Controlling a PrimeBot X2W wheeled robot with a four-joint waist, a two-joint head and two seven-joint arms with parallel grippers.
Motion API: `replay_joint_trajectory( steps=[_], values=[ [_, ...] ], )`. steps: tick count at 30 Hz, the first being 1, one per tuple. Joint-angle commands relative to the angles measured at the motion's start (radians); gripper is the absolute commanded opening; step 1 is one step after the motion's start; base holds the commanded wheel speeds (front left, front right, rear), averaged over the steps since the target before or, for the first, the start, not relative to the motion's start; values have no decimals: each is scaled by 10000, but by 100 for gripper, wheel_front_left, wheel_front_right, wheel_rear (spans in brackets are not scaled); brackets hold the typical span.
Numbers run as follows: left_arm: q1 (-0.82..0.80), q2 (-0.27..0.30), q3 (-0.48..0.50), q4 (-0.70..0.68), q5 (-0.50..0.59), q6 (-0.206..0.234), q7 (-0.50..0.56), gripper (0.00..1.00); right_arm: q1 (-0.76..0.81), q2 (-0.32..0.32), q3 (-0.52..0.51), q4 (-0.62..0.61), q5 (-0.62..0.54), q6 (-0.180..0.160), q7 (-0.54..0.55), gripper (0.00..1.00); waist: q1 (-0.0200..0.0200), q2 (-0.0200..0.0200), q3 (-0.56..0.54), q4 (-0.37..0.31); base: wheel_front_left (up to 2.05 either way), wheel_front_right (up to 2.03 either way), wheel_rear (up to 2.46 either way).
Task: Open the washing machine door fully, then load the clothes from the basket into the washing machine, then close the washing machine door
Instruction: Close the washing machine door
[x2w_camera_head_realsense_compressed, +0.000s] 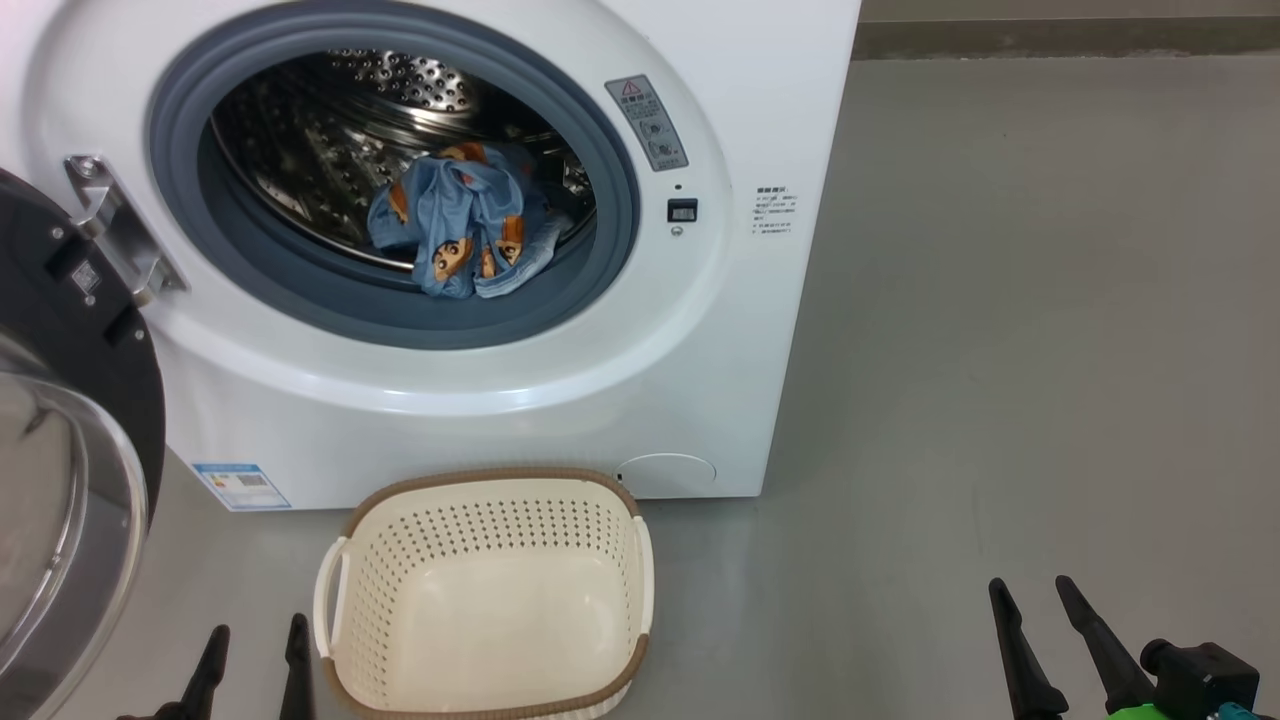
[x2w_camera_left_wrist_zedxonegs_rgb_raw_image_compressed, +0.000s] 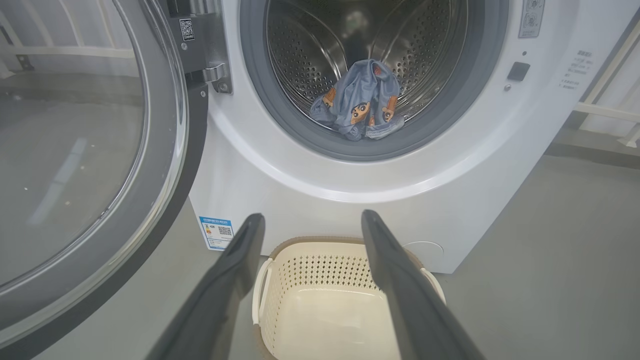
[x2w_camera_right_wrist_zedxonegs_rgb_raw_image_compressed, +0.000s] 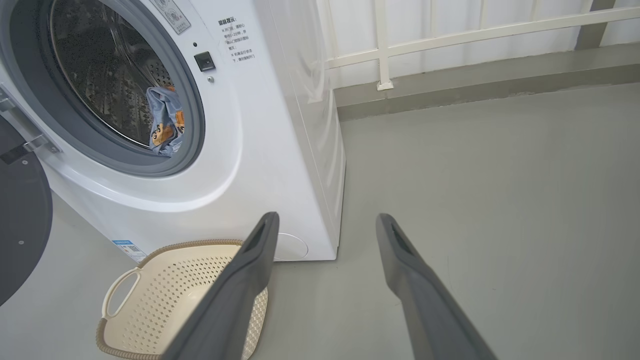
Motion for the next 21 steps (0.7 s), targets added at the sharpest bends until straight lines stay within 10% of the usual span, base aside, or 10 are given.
replay_joint_trajectory(
  steps=[1,21],
  values=[
    [-189,171,343,-247,-74,-27,-63,100,-134,-169,209,-246,8,16,-49,100,0,0,-5,2,-107,107,0],
    [-124,112,357,-427,-135,-27,-63,100,-114,-192,199,-258,21,16,-49,100,0,0,-116,115,-61,61,0]
  ],
)
